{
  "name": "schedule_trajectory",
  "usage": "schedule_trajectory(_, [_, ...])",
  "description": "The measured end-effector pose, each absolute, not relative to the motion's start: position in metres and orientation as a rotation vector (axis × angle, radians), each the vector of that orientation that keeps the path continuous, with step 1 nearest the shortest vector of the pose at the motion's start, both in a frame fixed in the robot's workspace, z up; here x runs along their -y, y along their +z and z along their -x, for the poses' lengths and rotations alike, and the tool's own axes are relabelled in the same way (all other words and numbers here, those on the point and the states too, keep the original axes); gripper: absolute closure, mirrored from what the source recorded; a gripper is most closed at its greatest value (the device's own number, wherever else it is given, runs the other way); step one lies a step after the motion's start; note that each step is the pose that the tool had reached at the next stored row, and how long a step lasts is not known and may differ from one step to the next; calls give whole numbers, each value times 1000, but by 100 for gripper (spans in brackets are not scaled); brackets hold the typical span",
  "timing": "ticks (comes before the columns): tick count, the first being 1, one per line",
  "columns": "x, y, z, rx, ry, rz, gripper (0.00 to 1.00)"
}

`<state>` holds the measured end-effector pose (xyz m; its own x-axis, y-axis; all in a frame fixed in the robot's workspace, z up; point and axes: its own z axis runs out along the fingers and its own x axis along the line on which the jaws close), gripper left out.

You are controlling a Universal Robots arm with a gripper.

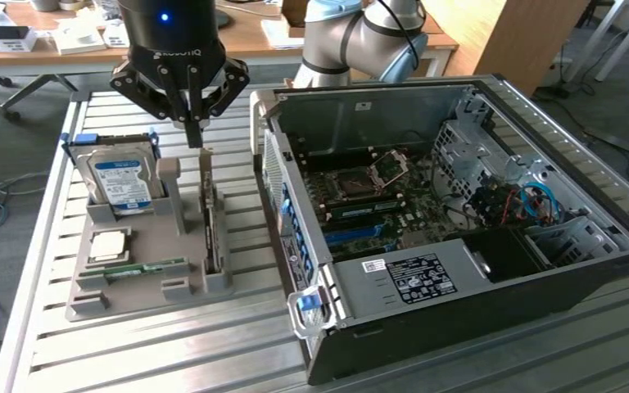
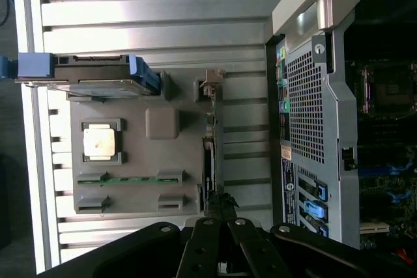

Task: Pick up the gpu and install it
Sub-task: 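Pick up the gpu and move the gpu toward the slot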

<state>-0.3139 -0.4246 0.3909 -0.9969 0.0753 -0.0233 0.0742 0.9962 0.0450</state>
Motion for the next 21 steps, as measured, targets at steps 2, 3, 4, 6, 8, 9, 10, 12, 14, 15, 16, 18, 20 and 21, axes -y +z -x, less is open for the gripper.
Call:
schedule_trajectory(2, [425, 391, 314, -3114, 69, -117, 89])
schedule_trajectory(3, [425, 391, 314, -3114, 69, -117, 89])
schedule_trajectory(4, [425, 391, 314, -3114, 69, -117, 89])
schedule_trajectory(6, [425, 391, 314, -3114, 69, -117, 89])
schedule_trajectory(8, [425, 391, 314, -3114, 69, -117, 83])
schedule_trajectory(9, [425, 391, 314, -3114, 69, -117, 83])
schedule_trajectory(10, [425, 391, 314, -3114, 69, -117, 77])
schedule_trajectory(12, [425, 391, 314, -3114, 69, -117, 71])
schedule_trajectory(14, [425, 391, 314, -3114, 69, -117, 59])
schedule_trajectory(15, [425, 391, 314, -3114, 69, -117, 59])
schedule_trajectory(16, [425, 391, 314, -3114, 69, -117, 59])
schedule_trajectory(18, [425, 390, 314, -3114, 70, -117, 59])
schedule_trajectory(20, [425, 387, 314, -3114, 75, -117, 59])
schedule_trajectory(21, [425, 386, 314, -3114, 76, -117, 59])
